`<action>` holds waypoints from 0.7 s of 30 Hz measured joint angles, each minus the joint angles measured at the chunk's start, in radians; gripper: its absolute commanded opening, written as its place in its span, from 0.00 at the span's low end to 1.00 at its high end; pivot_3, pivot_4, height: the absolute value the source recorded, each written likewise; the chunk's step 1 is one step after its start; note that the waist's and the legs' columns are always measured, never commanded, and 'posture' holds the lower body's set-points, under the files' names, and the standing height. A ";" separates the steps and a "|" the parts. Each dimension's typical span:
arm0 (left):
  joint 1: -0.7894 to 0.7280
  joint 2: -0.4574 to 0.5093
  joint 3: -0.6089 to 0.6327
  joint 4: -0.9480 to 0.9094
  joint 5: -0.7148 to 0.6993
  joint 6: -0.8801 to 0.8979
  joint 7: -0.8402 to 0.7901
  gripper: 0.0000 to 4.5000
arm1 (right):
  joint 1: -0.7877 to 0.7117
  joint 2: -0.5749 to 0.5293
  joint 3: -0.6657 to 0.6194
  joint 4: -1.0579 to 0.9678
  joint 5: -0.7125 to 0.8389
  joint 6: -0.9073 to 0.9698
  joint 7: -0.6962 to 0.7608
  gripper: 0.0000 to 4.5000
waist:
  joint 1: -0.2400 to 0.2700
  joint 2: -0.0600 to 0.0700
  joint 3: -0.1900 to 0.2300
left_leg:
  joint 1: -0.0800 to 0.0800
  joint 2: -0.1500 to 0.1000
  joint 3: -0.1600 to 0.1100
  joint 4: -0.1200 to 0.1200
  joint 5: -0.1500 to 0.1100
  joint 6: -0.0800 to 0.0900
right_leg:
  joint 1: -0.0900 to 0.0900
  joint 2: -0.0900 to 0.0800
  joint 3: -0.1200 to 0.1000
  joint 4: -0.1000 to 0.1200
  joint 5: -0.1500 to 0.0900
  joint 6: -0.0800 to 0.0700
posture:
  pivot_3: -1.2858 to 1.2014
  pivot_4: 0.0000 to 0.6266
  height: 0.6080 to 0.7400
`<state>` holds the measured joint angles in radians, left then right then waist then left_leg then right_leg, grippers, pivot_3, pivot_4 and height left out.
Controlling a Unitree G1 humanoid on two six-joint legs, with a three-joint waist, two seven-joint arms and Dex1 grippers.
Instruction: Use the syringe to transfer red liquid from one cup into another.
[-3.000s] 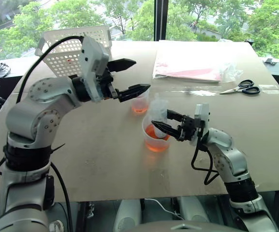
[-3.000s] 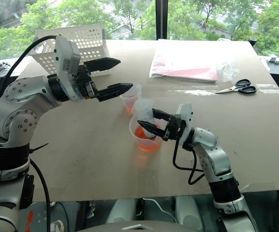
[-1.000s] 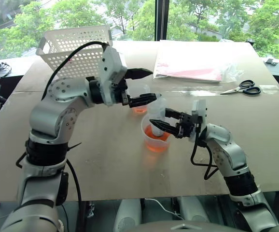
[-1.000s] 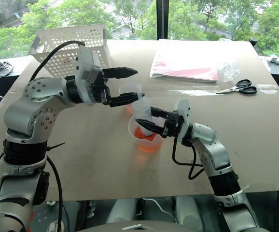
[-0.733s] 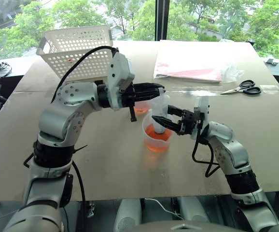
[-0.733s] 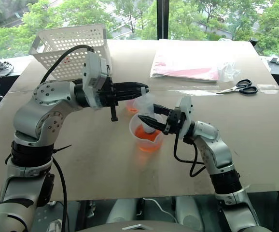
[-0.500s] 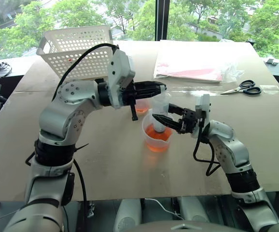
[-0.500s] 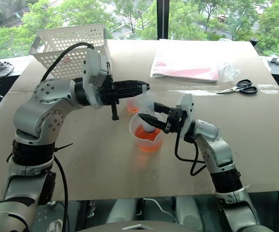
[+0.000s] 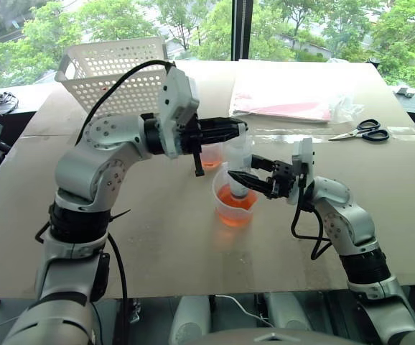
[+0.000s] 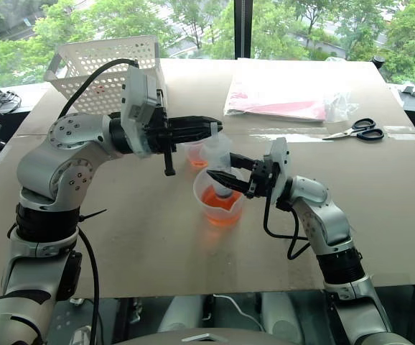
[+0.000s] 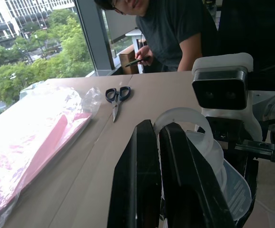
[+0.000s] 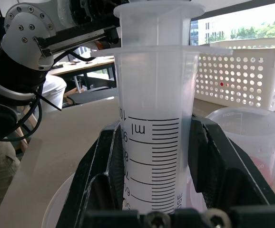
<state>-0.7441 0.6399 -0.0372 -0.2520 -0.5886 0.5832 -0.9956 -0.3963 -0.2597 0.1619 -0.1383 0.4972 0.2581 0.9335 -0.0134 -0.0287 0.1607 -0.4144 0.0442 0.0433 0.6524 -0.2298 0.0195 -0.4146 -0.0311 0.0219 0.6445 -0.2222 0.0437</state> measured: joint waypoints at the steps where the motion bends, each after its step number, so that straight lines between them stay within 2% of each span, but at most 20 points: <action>1: -0.004 0.000 0.000 0.002 -0.001 0.000 0.000 0.00 | -0.001 -0.003 0.000 0.000 0.001 0.000 0.000 0.32 | 0.000 0.000 0.000 | 0.000 0.000 0.000 0.000 0.000 0.000 | 0.000 0.000 0.000 0.000 0.000 0.000 | 0.52 0.24 1.00; 21: -0.031 0.000 0.001 0.009 -0.005 0.000 0.000 0.00 | -0.006 -0.018 0.000 0.002 0.014 0.016 0.008 0.32 | 0.000 0.000 0.000 | 0.000 0.000 0.000 0.000 0.000 0.000 | 0.000 0.000 0.000 0.000 0.000 0.000 | 0.52 0.24 1.00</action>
<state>-0.7747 0.6401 -0.0358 -0.2433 -0.5933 0.5837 -0.9952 -0.4026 -0.2777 0.1619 -0.1368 0.5112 0.2743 0.9412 -0.0133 -0.0287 0.1607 -0.4144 0.0441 0.0433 0.6525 -0.2298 0.0196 -0.4146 -0.0310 0.0219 0.6445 -0.2222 0.0437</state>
